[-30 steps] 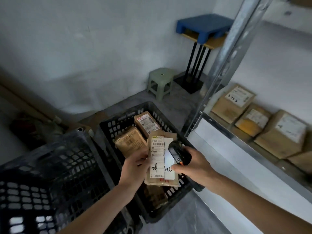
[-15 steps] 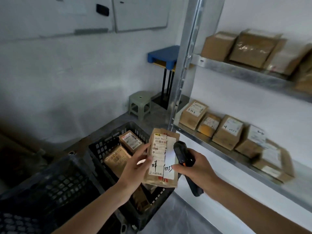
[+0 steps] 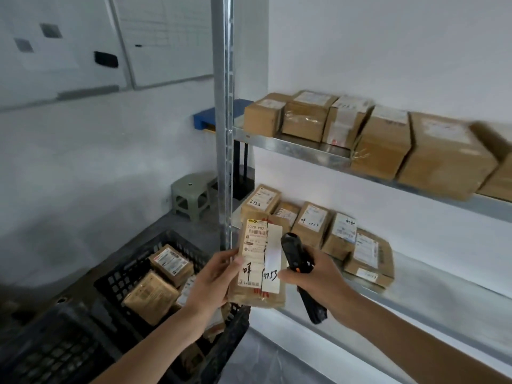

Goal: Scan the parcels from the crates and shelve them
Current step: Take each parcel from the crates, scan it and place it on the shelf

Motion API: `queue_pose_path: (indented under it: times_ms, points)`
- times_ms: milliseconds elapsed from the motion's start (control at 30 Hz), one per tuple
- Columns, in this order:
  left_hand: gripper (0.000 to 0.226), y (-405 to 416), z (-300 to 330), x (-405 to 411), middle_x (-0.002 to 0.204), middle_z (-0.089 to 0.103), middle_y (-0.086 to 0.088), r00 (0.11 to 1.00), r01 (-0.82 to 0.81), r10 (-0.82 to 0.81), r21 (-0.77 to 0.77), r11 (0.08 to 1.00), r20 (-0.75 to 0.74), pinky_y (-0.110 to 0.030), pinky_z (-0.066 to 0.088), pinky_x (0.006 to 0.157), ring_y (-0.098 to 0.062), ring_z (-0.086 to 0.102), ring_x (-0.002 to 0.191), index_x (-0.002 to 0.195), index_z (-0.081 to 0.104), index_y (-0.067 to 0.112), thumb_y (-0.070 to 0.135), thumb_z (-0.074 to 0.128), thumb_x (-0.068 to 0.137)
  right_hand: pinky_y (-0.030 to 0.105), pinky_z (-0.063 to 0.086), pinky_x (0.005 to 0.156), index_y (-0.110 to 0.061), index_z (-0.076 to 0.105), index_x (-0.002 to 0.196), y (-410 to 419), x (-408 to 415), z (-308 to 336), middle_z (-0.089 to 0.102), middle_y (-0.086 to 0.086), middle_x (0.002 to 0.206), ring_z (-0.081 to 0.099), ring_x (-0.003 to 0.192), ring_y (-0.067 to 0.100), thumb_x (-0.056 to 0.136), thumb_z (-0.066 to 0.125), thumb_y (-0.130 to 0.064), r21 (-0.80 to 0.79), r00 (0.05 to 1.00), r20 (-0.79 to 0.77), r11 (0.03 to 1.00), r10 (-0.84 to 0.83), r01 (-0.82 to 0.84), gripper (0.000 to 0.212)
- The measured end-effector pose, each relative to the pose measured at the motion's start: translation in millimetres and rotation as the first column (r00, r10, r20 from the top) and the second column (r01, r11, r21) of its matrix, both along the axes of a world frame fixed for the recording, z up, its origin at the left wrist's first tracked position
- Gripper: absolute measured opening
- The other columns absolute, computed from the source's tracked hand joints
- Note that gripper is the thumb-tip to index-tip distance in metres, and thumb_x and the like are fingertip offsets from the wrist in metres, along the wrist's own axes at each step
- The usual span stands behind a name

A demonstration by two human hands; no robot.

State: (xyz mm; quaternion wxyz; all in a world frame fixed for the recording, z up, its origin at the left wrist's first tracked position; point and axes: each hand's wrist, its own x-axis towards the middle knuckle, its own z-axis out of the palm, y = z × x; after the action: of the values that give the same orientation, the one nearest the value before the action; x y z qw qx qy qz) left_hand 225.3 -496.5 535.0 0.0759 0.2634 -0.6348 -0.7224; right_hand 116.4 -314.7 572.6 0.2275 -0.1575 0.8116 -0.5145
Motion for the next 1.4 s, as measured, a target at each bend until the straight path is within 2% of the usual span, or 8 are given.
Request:
queue_pose_path:
  times_ms: [233, 367, 633, 733, 833, 967, 1133, 1400]
  points:
    - [0.025, 24.9, 46.4, -12.2, 0.096, 0.079, 0.007, 0.998, 0.056, -0.056, 0.008, 0.998, -0.012, -0.019, 0.055, 0.05, -0.008, 0.075, 0.08, 0.121, 0.06, 0.04, 0.037, 0.06, 0.096, 0.049, 0.058, 0.095, -0.027, 0.069, 0.107, 33.0, -13.8, 39.5, 0.066, -0.004, 0.092, 0.067, 0.088, 0.02, 0.077, 0.086, -0.019, -0.006, 1.0, -0.021, 1.0, -0.01, 0.01, 0.036]
    - [0.035, 33.7, 66.8, -16.5, 0.101, 0.077, 0.013, 0.997, 0.071, -0.071, -0.013, 0.997, 0.007, -0.033, 0.05, 0.072, -0.012, 0.072, 0.096, 0.12, 0.058, 0.051, 0.05, 0.064, 0.086, 0.051, 0.057, 0.096, -0.031, 0.068, 0.1, 46.8, -19.6, 59.9, 0.068, 0.0, 0.093, 0.068, 0.091, 0.024, 0.076, 0.087, -0.022, -0.02, 0.999, -0.029, 1.0, -0.018, 0.017, 0.031]
    - [0.031, 58.8, 106.9, -26.4, 0.097, 0.077, 0.003, 0.997, 0.051, -0.052, -0.016, 0.999, -0.048, -0.015, 0.052, 0.047, 0.0, 0.073, 0.068, 0.117, 0.056, 0.046, 0.023, 0.061, 0.097, 0.041, 0.06, 0.085, -0.031, 0.067, 0.102, 68.5, -24.0, 96.3, 0.071, -0.001, 0.091, 0.069, 0.086, 0.021, 0.075, 0.085, -0.021, -0.051, 0.998, -0.07, 0.999, -0.003, 0.0, 0.034]
    - [0.035, 61.9, 111.4, -28.8, 0.098, 0.078, 0.01, 0.996, 0.074, -0.076, -0.039, 0.996, -0.041, -0.018, 0.051, 0.06, -0.003, 0.074, 0.081, 0.125, 0.053, 0.05, 0.031, 0.061, 0.096, 0.04, 0.06, 0.08, -0.029, 0.067, 0.1, 74.5, -26.4, 101.3, 0.073, 0.003, 0.091, 0.069, 0.082, 0.024, 0.076, 0.083, -0.018, -0.056, 0.996, -0.088, 0.998, -0.012, 0.007, 0.031]
    - [0.039, 63.1, 111.8, -28.8, 0.101, 0.077, 0.013, 0.996, 0.08, -0.08, -0.037, 0.996, -0.024, -0.025, 0.051, 0.066, -0.008, 0.074, 0.091, 0.126, 0.053, 0.053, 0.036, 0.065, 0.093, 0.025, 0.051, 0.069, -0.029, 0.067, 0.099, 81.1, -28.4, 103.7, 0.072, 0.002, 0.094, 0.067, 0.081, 0.016, 0.077, 0.083, -0.018, -0.044, 0.993, -0.121, 0.999, -0.006, 0.001, 0.029]
    - [0.045, 63.2, 112.0, -26.8, 0.102, 0.078, 0.009, 0.997, 0.076, -0.077, -0.037, 0.996, -0.003, -0.035, 0.053, 0.074, -0.014, 0.072, 0.099, 0.124, 0.056, 0.053, 0.044, 0.07, 0.082, 0.022, 0.049, 0.072, -0.038, 0.063, 0.103, 83.3, -34.0, 108.0, 0.069, -0.01, 0.106, 0.066, 0.093, 0.011, 0.078, 0.085, -0.023, -0.043, 0.986, -0.165, 0.999, 0.011, -0.018, 0.037]
    - [0.055, 54.0, 112.7, -21.1, 0.109, 0.077, 0.003, 0.992, 0.119, -0.118, -0.041, 0.992, 0.035, -0.054, 0.048, 0.103, -0.023, 0.069, 0.11, 0.123, 0.06, 0.051, 0.054, 0.073, 0.07, 0.025, 0.049, 0.08, -0.038, 0.06, 0.114, 84.1, -50.3, 117.1, 0.068, -0.014, 0.112, 0.065, 0.103, 0.011, 0.074, 0.092, -0.031, -0.079, 0.976, -0.216, 0.997, -0.012, -0.005, 0.051]
    - [0.04, 49.9, 107.4, -19.6, 0.113, 0.075, 0.0, 0.989, 0.143, -0.144, 0.03, 0.989, 0.039, -0.06, 0.05, 0.099, -0.028, 0.071, 0.108, 0.114, 0.065, 0.047, 0.053, 0.072, 0.075, 0.034, 0.052, 0.09, -0.034, 0.059, 0.13, 81.7, -61.6, 106.0, 0.071, -0.01, 0.117, 0.067, 0.107, 0.015, 0.061, 0.094, -0.047, -0.061, 0.976, -0.216, 0.997, 0.039, -0.053, 0.078]
